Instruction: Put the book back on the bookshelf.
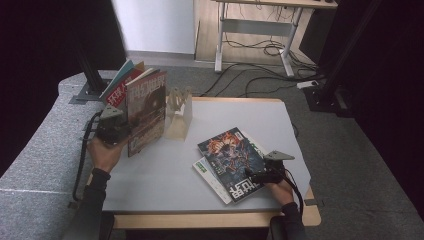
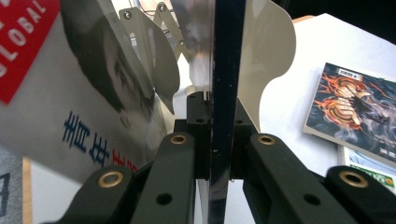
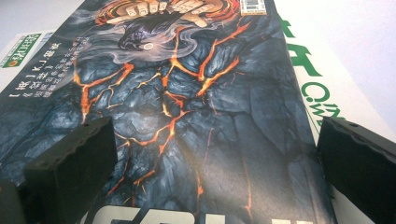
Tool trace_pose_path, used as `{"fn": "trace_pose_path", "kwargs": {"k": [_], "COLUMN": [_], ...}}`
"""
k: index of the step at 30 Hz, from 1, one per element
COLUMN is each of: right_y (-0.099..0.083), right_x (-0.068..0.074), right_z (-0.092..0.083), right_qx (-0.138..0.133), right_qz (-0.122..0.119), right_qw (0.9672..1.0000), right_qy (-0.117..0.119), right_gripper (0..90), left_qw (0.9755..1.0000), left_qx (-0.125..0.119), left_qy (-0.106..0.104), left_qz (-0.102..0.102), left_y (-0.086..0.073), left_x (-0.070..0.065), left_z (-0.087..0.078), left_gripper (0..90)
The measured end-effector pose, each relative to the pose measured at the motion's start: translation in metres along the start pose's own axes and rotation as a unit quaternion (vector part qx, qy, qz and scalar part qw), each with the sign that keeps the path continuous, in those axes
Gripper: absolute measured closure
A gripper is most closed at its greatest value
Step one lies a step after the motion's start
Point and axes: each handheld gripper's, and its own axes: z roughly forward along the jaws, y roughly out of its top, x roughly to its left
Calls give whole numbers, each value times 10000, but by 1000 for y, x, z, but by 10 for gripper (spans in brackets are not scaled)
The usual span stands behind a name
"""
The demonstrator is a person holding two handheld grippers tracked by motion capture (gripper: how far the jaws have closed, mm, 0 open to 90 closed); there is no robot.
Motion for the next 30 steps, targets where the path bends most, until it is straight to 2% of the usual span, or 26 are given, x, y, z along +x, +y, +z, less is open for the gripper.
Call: {"fn": "trace_pose_path", "kwargs": {"k": [9, 17, 25, 30], "right_y": [0, 0, 0, 0], "right_x": [0, 0, 0, 0], "right_z": [0, 0, 0, 0], "right_qx": [-2, -2, 0, 0], "right_qz": [5, 7, 8, 5], "right_qw": [10000, 10000, 10000, 10000], "right_qy": [0, 2, 1, 1], "right_gripper": [0, 0, 0, 0], "left_qw": [9999, 9997, 9992, 9989], "left_qx": [-88, -182, -295, -317], "left_qy": [98, 146, 250, 338], "left_qz": [5, -60, -22, 51], "left_y": [8, 9, 13, 9], "left_x": [1, 2, 2, 0], "left_z": [19, 35, 48, 57], "left_gripper": [845, 844, 844, 844]}}
